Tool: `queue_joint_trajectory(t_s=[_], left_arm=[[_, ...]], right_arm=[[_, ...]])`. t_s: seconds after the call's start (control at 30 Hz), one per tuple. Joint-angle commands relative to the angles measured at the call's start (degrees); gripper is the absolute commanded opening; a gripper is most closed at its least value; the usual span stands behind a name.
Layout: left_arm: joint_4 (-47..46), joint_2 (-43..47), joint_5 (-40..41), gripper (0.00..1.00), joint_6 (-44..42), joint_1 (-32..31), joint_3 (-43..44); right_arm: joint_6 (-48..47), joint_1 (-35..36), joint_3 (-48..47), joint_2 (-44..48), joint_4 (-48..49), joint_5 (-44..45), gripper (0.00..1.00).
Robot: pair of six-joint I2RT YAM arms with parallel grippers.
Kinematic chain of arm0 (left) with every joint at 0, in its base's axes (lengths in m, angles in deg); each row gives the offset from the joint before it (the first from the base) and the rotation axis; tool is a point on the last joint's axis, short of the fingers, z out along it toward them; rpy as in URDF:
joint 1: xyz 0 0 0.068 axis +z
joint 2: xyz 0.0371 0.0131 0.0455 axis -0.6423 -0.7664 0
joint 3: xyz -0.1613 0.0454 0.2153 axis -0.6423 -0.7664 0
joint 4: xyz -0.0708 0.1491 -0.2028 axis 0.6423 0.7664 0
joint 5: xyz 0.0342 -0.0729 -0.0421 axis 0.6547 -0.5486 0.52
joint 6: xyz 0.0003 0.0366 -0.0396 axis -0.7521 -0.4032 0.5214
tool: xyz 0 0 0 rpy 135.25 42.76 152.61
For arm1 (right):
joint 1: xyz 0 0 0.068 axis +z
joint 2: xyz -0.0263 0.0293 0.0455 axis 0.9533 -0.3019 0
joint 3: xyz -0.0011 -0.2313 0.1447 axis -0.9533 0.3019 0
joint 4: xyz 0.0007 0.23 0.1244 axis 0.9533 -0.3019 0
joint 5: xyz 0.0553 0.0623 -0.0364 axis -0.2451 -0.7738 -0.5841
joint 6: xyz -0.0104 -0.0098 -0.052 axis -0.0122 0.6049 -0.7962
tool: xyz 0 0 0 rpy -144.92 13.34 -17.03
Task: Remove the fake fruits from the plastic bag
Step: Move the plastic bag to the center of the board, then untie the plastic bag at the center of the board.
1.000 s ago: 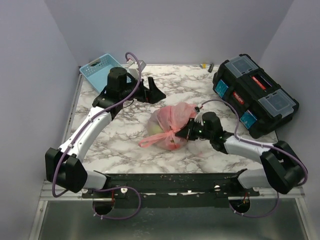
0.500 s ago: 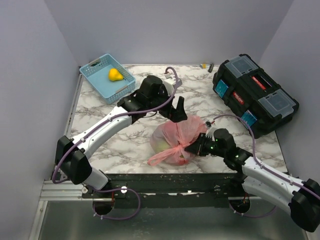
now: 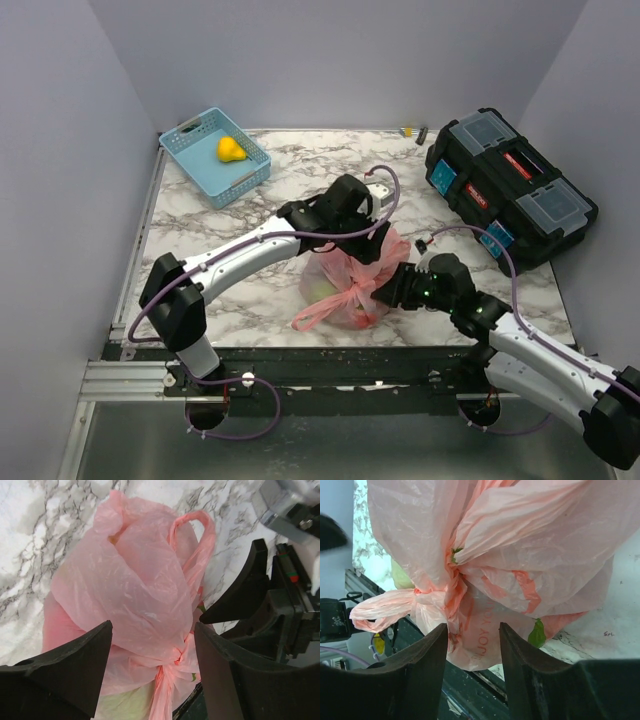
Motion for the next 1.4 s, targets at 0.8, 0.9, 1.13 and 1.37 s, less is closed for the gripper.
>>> queue_joint_trajectory(t_s=[0.8, 0.9, 1.13, 1.37], left_arm=[[6.44, -3.20, 15.71, 0.00, -2.07, -5.22, 4.34], [6.58, -2.62, 18.86, 0.00, -1.51, -5.22, 4.33], [7.21, -0.24, 36.06, 0.00, 1.51, -5.22, 3.58], [3.72, 4.64, 48.99, 0.00, 1.08, -5.12, -0.80]], right_arm=[[-2.00, 0.29, -2.80, -12.21, 16.22, -10.40, 0.46], [-0.59, 0.29, -2.92, -13.00, 18.10, -10.68, 0.44], [0.72, 0.32, -2.16, -10.57, 14.63, -4.66, 0.21], [2.52, 0.32, -0.60, -9.31, 12.56, -1.55, 0.01]])
